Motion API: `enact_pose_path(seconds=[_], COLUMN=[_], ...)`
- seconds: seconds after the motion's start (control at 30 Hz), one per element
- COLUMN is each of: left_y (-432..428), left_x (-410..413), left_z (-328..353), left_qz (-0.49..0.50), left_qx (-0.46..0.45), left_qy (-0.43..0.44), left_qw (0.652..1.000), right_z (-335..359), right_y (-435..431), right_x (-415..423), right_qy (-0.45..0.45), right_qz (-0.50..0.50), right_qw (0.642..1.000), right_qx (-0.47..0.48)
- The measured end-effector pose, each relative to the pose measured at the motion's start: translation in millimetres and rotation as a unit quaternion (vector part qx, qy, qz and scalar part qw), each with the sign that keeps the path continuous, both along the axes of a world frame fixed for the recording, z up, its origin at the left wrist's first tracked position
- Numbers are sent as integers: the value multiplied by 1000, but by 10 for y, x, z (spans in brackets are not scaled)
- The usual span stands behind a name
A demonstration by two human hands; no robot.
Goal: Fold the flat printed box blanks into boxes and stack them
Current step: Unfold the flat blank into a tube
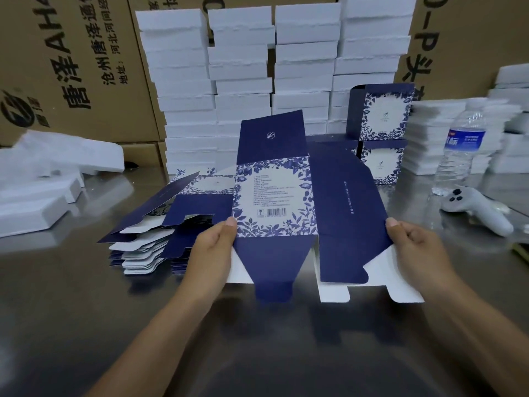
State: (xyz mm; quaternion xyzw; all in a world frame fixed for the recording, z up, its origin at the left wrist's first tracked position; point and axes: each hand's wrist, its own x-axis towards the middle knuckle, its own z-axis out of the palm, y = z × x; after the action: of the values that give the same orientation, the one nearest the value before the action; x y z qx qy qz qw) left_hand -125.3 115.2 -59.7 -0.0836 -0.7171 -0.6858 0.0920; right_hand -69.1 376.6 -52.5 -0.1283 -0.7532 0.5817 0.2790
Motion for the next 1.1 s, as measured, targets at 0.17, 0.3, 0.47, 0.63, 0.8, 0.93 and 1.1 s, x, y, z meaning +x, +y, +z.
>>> enact_pose_path(seconds=[0.17,0.3,0.47,0.63,0.8,0.93,1.1], left_y=[-40,-47,-43,37,93,111,128], left_x=[-5,2,14,110,189,203,166], left_z=[0,18,40,91,96,80,66], left_qz=[42,53,22,-58,-164,-180,-142], left_qx=[1,19,55,108,58,16,5], left_qy=[30,30,-18,-79,-80,-66,-73], left_qw=[999,998,998,989,982,981,987], right_z=[5,9,4,-101,-146,-146,-165], right_y=[-72,-89,-30,-53,-145,-218,-233], right_x=[3,11,6,-50,-18,16,27], right_qy=[-3,-32,-53,-6,11,17,9], right_qz=[48,72,67,35,116,136,167], right_qw=[997,994,996,999,987,977,979], right_qx=[-63,-78,-26,17,109,166,115])
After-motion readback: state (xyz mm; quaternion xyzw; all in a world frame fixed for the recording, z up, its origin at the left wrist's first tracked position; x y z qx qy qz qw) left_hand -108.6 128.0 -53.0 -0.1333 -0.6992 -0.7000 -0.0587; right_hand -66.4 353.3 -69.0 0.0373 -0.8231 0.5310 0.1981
